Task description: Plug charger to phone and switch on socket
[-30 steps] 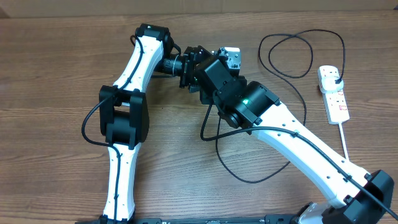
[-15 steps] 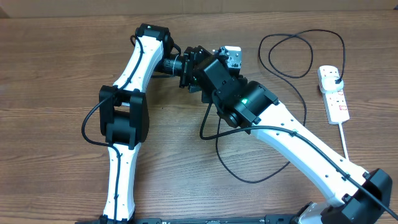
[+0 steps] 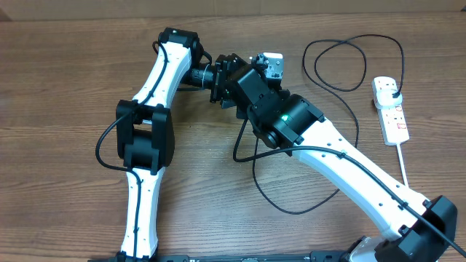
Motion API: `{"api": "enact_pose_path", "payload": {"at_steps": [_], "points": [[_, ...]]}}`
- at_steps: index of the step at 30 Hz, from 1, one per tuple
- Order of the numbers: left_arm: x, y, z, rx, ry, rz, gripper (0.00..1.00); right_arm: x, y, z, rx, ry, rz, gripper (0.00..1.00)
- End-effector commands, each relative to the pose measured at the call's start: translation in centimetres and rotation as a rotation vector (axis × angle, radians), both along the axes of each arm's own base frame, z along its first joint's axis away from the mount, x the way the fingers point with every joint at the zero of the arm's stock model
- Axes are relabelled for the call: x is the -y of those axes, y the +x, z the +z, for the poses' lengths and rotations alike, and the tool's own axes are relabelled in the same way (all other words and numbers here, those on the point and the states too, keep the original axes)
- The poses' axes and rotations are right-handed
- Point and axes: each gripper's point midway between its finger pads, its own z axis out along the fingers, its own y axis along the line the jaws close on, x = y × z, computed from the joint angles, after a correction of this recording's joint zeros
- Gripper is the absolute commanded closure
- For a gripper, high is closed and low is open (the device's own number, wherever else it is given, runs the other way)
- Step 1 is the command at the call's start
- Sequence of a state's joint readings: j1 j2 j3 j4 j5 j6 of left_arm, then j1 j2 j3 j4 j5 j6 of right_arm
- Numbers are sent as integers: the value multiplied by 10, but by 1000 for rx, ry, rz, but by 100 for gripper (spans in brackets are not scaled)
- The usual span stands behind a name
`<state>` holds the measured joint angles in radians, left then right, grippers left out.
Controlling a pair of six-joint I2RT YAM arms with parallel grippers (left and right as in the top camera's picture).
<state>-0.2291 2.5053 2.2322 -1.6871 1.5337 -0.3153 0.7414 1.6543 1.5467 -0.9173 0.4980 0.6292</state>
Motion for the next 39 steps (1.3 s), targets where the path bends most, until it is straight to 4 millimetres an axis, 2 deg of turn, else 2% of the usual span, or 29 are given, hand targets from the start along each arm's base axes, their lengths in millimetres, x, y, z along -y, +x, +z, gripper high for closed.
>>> {"api": "enact_pose_path", "payload": {"at_steps": [1,12,17,20,33,39], "points": [[3,3,14,6,-47,13,26,-4,3,9,26,9,-2,70],[3,3,14,7,-47,13,25,-4,4,7,22,5,-2,79],[3,3,14,7,-48,13,25,-4,4,7,22,5,-2,80],[3,3,14,7,-47,13,25,-4,4,7,24,6,-2,86],[3,3,14,7,-48,13,24,-4,4,7,21,9,-6,91],[3,3,14,9,-47,13,15,-3,4,7,22,104,-114,96]]}}
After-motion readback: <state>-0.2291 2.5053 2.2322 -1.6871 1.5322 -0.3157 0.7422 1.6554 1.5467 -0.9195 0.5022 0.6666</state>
